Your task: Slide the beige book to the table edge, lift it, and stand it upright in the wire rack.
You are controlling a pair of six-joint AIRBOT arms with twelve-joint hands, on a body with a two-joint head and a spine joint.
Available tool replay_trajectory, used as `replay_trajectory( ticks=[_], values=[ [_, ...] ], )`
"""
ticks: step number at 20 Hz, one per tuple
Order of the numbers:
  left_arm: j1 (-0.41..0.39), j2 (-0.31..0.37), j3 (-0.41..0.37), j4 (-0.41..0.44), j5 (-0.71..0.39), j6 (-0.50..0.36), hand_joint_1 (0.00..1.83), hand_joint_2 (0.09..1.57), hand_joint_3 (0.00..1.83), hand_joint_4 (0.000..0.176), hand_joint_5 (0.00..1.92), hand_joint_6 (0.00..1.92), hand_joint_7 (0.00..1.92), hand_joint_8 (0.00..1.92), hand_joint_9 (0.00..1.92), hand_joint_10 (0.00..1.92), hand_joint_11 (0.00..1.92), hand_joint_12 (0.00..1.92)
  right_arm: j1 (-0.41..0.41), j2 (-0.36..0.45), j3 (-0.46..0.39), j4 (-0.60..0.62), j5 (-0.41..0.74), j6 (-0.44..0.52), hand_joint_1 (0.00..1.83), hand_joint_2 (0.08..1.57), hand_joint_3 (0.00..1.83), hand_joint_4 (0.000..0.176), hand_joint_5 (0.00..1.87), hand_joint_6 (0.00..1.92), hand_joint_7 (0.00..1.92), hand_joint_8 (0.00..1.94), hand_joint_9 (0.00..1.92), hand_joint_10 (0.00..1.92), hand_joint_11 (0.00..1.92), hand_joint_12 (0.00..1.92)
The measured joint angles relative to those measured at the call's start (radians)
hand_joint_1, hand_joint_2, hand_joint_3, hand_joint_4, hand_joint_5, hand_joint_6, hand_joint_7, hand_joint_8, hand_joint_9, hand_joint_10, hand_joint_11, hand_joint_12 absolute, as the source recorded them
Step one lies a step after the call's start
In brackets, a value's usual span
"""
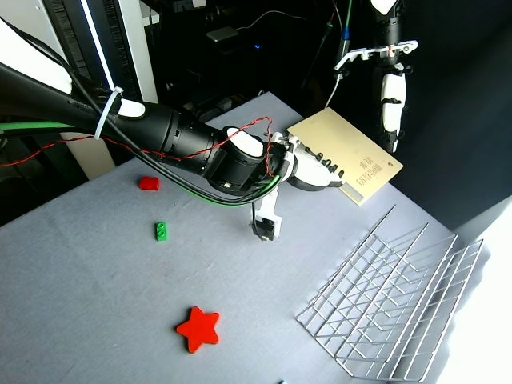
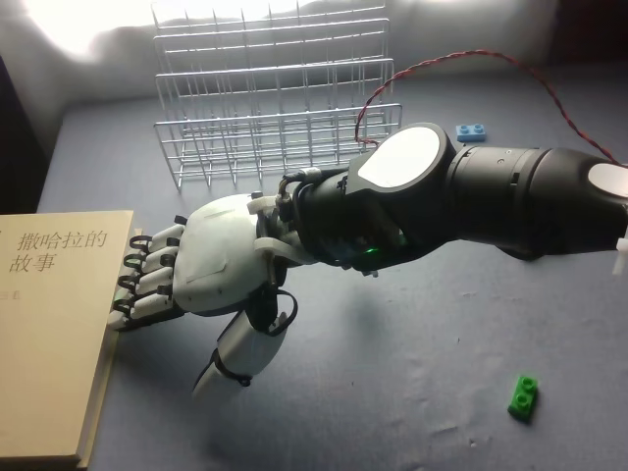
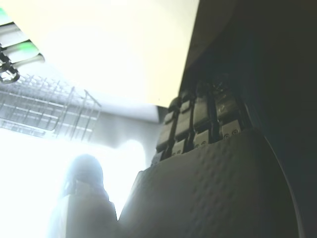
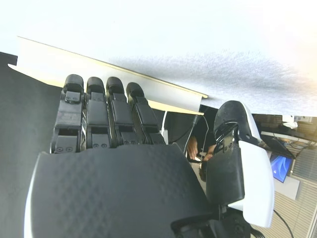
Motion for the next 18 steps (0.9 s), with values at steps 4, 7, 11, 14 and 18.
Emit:
replay_trajectory(
  ticks=[4, 7, 11, 14, 18],
  values=[
    [0.008, -0.005, 0.003, 0.000, 0.004, 0.000, 0.00, 1.10, 0.00, 0.000, 0.00, 0.00, 0.00, 0.00, 0.00, 0.00, 0.00, 0.00, 0.000, -0.002, 0.016, 0.004, -0.002, -0.005, 0.00, 1.08, 0.00, 0.000, 0.00, 0.00, 0.00, 0.00, 0.00, 0.00, 0.00, 0.00],
    [0.013, -0.007, 0.003, 0.000, 0.000, 0.000, 0.00, 1.11, 0.00, 0.000, 0.00, 0.00, 0.00, 0.00, 0.00, 0.00, 0.00, 0.00, 0.000, 0.001, 0.021, 0.005, -0.002, -0.012, 0.00, 1.09, 0.00, 0.000, 0.00, 0.00, 0.00, 0.00, 0.00, 0.00, 0.00, 0.00],
    [0.034, -0.007, 0.000, -0.027, 0.009, 0.000, 0.00, 1.11, 0.00, 0.000, 0.00, 0.00, 0.00, 0.00, 0.00, 0.00, 0.00, 0.00, -0.003, 0.039, 0.019, 0.006, 0.047, 0.087, 0.00, 1.09, 0.00, 0.000, 0.01, 0.00, 0.00, 0.00, 0.00, 0.00, 0.00, 0.00],
    [0.041, -0.007, 0.000, -0.037, 0.018, 0.000, 0.00, 1.12, 0.00, 0.000, 0.00, 0.00, 0.00, 0.00, 0.00, 0.00, 0.00, 0.00, -0.023, 0.125, -0.027, 0.006, 0.045, 0.110, 0.00, 1.10, 0.01, 0.000, 0.00, 0.00, 0.00, 0.00, 0.00, 0.00, 0.00, 0.00],
    [0.051, -0.026, 0.001, -0.056, 0.038, 0.000, 0.00, 1.11, 0.00, 0.000, 0.00, 0.00, 0.00, 0.00, 0.00, 0.00, 0.00, 0.00, -0.048, 0.309, -0.198, 0.002, 0.023, 0.103, 0.00, 1.09, 0.00, 0.000, 0.00, 0.00, 0.00, 0.00, 0.00, 0.00, 0.00, 0.00]
  ],
)
